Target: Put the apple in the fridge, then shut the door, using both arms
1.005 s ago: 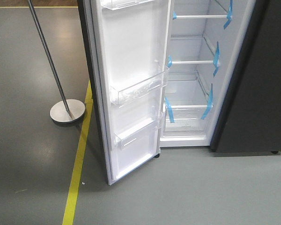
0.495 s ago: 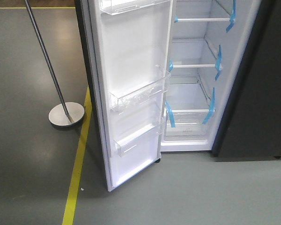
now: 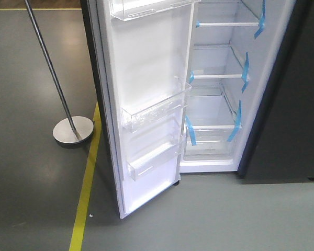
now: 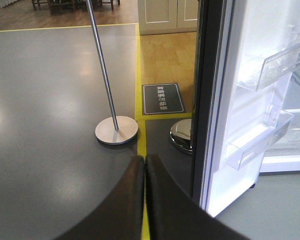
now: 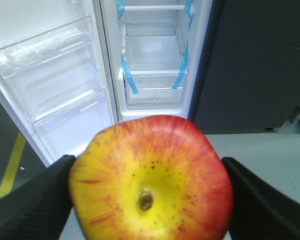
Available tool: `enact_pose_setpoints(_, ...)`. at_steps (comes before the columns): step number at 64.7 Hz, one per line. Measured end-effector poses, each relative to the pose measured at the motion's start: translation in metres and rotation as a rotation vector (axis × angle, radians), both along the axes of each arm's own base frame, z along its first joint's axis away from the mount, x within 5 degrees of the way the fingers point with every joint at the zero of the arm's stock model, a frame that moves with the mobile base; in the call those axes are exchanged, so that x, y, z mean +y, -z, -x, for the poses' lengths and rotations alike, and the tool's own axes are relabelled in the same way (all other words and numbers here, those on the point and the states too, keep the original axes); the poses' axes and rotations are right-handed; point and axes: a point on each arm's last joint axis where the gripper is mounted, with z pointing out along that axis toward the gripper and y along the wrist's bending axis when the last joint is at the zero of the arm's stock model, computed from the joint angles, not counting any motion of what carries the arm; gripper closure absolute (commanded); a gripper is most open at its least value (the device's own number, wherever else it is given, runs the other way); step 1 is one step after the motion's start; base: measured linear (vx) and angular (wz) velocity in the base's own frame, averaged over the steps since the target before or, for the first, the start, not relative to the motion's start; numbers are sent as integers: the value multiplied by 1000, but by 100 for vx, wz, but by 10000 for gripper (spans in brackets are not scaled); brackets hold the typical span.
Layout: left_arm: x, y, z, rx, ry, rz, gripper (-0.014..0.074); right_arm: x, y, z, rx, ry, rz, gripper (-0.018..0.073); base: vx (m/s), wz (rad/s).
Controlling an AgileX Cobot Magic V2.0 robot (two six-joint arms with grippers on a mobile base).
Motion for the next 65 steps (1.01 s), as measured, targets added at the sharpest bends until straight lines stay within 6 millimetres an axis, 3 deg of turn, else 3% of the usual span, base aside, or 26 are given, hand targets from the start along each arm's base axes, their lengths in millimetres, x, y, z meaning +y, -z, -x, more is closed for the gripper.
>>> enact_pose_setpoints(65,0,0,0,0,0,0,601,0,0,0,0,0,0,428,4,0)
